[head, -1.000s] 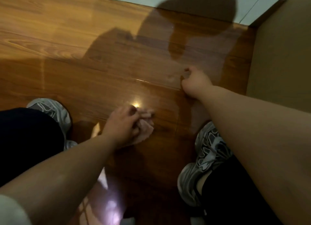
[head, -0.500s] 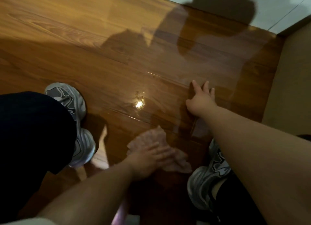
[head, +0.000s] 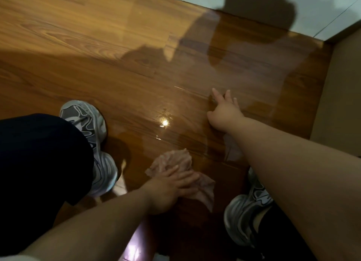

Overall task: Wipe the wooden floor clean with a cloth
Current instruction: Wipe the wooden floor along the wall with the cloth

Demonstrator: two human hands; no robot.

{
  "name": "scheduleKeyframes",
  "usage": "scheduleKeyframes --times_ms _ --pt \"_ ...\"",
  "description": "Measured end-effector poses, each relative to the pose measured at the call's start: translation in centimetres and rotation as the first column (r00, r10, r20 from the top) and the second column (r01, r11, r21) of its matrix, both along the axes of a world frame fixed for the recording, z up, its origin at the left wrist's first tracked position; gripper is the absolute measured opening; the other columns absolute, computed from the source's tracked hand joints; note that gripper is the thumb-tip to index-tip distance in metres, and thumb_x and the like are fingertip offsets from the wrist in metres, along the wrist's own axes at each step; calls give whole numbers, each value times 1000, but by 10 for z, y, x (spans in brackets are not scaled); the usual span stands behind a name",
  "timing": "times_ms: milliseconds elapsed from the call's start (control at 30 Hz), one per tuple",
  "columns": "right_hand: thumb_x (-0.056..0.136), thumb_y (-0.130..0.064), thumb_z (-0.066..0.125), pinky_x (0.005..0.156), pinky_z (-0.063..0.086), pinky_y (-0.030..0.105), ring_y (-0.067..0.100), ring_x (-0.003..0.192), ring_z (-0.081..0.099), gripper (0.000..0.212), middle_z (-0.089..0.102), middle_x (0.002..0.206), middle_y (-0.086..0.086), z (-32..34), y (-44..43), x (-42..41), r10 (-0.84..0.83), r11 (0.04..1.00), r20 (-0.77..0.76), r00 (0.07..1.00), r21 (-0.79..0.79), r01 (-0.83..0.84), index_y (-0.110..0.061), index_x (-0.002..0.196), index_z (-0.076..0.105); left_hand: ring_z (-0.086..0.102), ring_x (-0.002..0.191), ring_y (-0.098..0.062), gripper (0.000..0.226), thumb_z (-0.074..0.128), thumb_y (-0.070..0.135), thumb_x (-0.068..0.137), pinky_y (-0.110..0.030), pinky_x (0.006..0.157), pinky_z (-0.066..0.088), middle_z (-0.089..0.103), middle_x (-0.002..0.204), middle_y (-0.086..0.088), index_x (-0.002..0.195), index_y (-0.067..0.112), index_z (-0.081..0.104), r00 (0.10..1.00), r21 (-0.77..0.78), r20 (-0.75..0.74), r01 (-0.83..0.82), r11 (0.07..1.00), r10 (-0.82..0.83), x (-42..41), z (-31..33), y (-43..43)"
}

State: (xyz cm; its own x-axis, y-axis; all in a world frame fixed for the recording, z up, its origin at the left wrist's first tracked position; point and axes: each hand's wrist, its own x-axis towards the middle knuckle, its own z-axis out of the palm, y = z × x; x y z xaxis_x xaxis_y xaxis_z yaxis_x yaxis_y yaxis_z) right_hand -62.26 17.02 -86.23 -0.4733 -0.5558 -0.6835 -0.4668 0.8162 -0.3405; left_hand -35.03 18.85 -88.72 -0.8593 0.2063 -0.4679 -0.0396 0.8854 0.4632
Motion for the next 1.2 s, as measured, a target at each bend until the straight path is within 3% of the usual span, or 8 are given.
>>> scheduleKeyframes --times_ms 133,333,533,667,767,1033,1100,1200 --pt "92 -24 50 120 6 46 31 147 -12 75 -15 161 -3 -3 12 -9 5 995 -20 1000 101 -3 -42 152 9 20 144 -34 59 46 18 91 -56 111 19 10 158 -4 147 29 31 899 -297 -137 -438 849 416 11 -5 -69" --pt "90 -20 50 117 4 48 26 148 -14 75 -17 160 -8 -6 31 -22 -44 995 -34 998 93 47 -46 150 13 4 145 -36 57 38 19 98 -48 116 13 0 160 -13 152 19 20 204 -350 -26 -919 182 979 -20 8 -130" --pt "93 -22 47 120 7 48 27 148 -11 73 -16 161 -3 -7 44 -48 -118 987 -79 990 101 125 -43 152 9 -32 139 -25 62 40 25 94 -46 104 -33 -16 155 11 149 42 16 972 -43 20 -234 971 235 -47 2 18" --pt "93 -22 47 120 10 49 24 148 -8 74 -15 161 -5 -8 54 -57 -85 989 -96 992 114 95 -41 153 7 14 145 -20 52 42 32 87 -52 114 16 23 155 9 138 43 45 983 -108 -84 153 982 -162 -24 0 14" --pt "93 -22 48 118 9 51 25 148 -13 76 -20 160 -4 -11 46 -48 -129 981 -88 988 131 140 -38 153 3 46 131 -25 56 41 26 79 -54 102 36 47 144 -4 133 31 55 953 -204 -180 -278 939 243 -13 1 -47" --pt "92 -11 45 118 10 48 27 148 -13 79 -19 160 -3 -12 34 -39 -229 964 -95 969 116 240 -35 154 2 16 142 -40 55 41 17 95 -53 115 16 19 156 -18 149 12 28 -204 -305 -30 -930 -204 978 -78 6 -133" --pt "89 -10 44 119 9 48 25 148 -11 79 -14 161 -4 -16 43 -33 -223 972 -139 965 49 232 -34 154 5 17 144 -34 53 39 14 97 -49 116 17 18 157 -15 149 15 27 2 -207 23 -978 7 1000 -122 11 -101" --pt "91 -18 40 119 6 45 25 149 -7 71 -8 162 -3 -21 56 -29 -160 987 -201 966 -13 160 -34 154 10 10 146 -24 63 44 12 93 -43 116 7 11 160 -5 151 30 25 831 -43 63 -551 833 553 -150 12 -56"
